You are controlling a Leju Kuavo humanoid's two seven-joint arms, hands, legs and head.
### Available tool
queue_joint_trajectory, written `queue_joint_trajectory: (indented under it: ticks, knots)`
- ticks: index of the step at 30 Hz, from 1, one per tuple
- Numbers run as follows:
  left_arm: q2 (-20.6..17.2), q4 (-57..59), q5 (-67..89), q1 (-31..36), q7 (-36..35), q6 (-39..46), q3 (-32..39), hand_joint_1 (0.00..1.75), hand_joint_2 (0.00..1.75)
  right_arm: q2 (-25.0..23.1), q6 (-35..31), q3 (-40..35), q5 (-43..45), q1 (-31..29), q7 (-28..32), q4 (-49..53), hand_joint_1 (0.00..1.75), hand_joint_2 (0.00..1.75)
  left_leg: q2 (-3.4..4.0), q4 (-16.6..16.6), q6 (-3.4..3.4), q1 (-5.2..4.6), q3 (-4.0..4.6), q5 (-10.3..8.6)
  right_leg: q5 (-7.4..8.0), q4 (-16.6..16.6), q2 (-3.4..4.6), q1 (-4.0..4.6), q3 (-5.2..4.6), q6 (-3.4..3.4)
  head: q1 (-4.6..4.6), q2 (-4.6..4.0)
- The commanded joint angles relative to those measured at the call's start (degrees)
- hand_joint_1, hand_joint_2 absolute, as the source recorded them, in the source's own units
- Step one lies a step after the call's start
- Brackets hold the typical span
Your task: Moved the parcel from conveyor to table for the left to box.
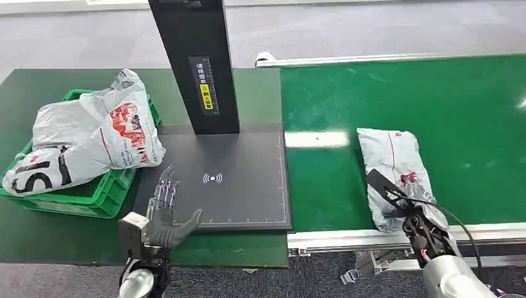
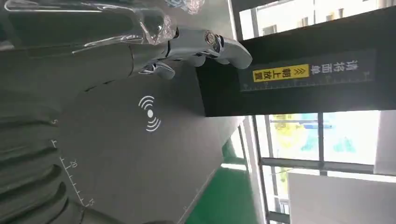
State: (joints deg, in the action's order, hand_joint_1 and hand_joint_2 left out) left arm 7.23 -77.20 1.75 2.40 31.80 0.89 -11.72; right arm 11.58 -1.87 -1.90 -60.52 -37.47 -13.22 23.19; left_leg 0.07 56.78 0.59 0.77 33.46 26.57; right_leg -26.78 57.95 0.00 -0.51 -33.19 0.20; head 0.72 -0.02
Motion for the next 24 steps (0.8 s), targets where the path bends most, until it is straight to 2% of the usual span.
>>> queue_joint_trajectory:
  ticks: [1,3,4,6,7,9,11,16,20,23,24]
  knots:
    - [0.6,9.4,0.8,5.1,-1.3,0.8,-0.7,0.0,1.75,-2.4,9.7,-3.5,-3.4,1.1,-2.1,-8.6,0.0,1.75,-0.2,-0.1,-0.02,0.06,-0.23,-0.05,0.0,-0.2,-0.21,0.06,0.33,-0.01,0.0,0.02]
    - [0.6,10.1,0.8,5.7,-1.3,0.7,-0.8,0.0,1.75,-2.2,11.8,-3.8,-3.9,1.5,-1.3,-8.7,0.0,1.75,-0.24,-0.2,-0.02,0.06,-0.33,-0.08,0.01,-0.3,-0.25,0.07,0.46,0.02,0.02,0.0]
    - [0.6,10.3,0.9,5.7,-1.3,0.8,-0.7,0.0,1.75,-2.1,10.6,-3.0,-3.5,1.7,-0.7,-7.9,1.75,1.75,-0.16,-0.1,-0.02,0.05,-0.37,-0.02,-0.04,-0.2,-0.17,0.06,0.49,0.04,0.0,0.02]
    - [0.4,9.2,0.9,4.5,-1.2,1.0,-0.4,0.0,1.75,-2.5,6.0,-2.6,-4.0,1.6,0.6,-6.9,1.75,1.75,-0.19,-0.2,-0.03,0.06,-0.49,-0.04,-0.02,-0.3,-0.2,0.07,0.59,0.04,0.0,0.0]
    - [0.2,7.2,1.0,3.0,-1.3,1.4,0.0,0.0,1.75,-3.0,0.2,-0.6,-3.0,1.4,2.0,-6.3,1.75,1.75,-0.09,-0.1,-0.02,0.06,-0.54,0.02,-0.04,-0.2,-0.1,0.06,0.61,0.04,0.02,0.02]
    - [-0.2,4.5,1.1,1.1,-1.4,1.5,0.3,0.0,1.75,-3.4,-4.9,1.1,-2.2,1.4,4.2,-4.8,1.75,1.75,-0.04,-0.2,-0.04,0.05,-0.59,-0.04,0.05,-0.3,-0.05,0.06,0.67,0.03,0.02,0.0]
    - [-0.4,2.6,1.1,-0.4,-1.8,1.7,0.5,0.0,1.75,-3.6,-9.9,3.8,0.3,2.4,8.6,-2.1,1.75,1.75,0.01,-0.2,-0.04,0.02,-0.54,0.0,0.02,-0.2,0.01,0.03,0.6,0.03,0.02,0.0]
    - [-0.4,1.7,1.3,-1.0,-1.9,1.6,0.4,0.0,1.75,-3.9,-15.2,6.7,4.5,4.8,15.5,2.0,1.75,1.75,0.03,0.0,-0.03,0.0,-0.43,0.06,-0.04,-0.1,0.03,0.01,0.47,0.04,0.0,0.02]
    - [-0.4,1.5,1.2,-1.2,-1.9,1.7,0.3,0.0,1.75,-4.8,-24.0,8.4,9.0,7.3,24.9,8.0,1.75,1.75,0.05,0.0,-0.03,0.0,-0.32,0.06,-0.04,-0.1,0.04,0.0,0.36,0.04,0.0,0.0]
    - [-0.4,1.5,1.2,-1.2,-1.9,1.7,0.3,0.0,1.75,-4.8,-24.0,8.4,9.0,7.3,24.9,8.0,1.75,1.75,0.07,-0.1,-0.04,-0.02,-0.2,0.06,-0.03,-0.1,0.09,-0.01,0.24,0.05,0.0,0.0]
    - [-0.2,1.4,1.1,-1.1,-1.7,2.1,0.5,0.0,1.75,-5.3,-27.8,9.4,11.2,7.9,28.1,9.7,1.75,1.75,0.07,-0.1,-0.05,-0.03,-0.23,0.06,-0.02,-0.1,0.09,-0.02,0.27,0.04,0.0,0.0]
